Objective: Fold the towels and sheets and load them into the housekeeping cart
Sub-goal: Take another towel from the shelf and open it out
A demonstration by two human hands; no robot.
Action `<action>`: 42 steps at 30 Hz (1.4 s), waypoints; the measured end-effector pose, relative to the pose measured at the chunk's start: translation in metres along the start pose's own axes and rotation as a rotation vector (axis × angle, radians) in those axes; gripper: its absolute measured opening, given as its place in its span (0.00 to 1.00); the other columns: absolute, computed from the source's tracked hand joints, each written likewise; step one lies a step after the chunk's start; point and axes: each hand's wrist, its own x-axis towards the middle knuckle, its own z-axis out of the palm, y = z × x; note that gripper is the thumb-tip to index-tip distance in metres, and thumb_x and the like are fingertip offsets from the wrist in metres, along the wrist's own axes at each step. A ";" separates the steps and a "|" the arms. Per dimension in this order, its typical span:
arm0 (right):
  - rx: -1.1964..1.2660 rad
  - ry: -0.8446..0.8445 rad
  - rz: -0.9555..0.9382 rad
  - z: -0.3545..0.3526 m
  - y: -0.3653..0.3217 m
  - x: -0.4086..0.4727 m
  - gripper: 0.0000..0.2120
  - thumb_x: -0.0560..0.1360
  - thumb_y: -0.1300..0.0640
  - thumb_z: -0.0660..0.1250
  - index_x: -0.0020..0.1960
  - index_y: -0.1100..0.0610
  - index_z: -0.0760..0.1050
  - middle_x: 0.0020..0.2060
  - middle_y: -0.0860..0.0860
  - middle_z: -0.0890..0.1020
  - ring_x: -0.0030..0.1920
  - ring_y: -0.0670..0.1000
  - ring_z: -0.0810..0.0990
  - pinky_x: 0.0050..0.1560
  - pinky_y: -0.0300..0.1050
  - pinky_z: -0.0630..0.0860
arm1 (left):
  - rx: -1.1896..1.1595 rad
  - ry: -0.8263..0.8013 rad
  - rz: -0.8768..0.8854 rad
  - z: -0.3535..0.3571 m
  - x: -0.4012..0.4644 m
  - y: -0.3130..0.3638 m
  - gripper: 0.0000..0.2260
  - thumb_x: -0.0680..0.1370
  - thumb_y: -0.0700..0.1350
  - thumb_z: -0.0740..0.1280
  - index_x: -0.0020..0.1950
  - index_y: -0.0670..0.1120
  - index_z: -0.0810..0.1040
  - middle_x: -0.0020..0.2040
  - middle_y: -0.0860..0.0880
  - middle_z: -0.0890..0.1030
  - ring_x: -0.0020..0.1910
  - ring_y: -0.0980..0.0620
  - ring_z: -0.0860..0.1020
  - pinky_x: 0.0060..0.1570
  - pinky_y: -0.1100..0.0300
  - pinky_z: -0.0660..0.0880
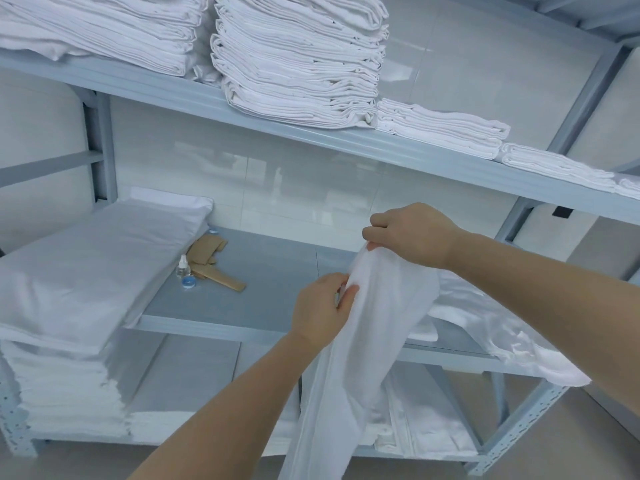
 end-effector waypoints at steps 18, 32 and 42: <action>-0.084 -0.194 0.285 -0.003 0.058 -0.052 0.24 0.74 0.30 0.52 0.53 0.48 0.70 0.37 0.45 0.68 0.36 0.51 0.68 0.31 0.43 0.58 | -0.325 -0.077 -0.215 -0.020 0.038 0.002 0.09 0.73 0.38 0.73 0.50 0.49 0.79 0.29 0.55 0.73 0.27 0.61 0.70 0.34 0.72 0.66; 0.609 -0.176 0.297 0.022 -0.008 -0.009 0.17 0.73 0.39 0.67 0.53 0.51 0.75 0.45 0.47 0.79 0.49 0.51 0.75 0.46 0.47 0.71 | -0.315 -0.263 -0.016 -0.008 0.055 0.040 0.09 0.79 0.35 0.62 0.41 0.46 0.75 0.33 0.53 0.76 0.32 0.62 0.70 0.35 0.69 0.64; 0.584 -0.046 0.323 0.012 0.008 -0.005 0.13 0.75 0.41 0.66 0.38 0.48 0.70 0.30 0.43 0.71 0.41 0.49 0.71 0.39 0.45 0.65 | -0.388 -0.050 -0.119 -0.006 0.011 0.012 0.12 0.76 0.38 0.68 0.43 0.57 0.75 0.39 0.61 0.79 0.37 0.61 0.78 0.40 0.70 0.72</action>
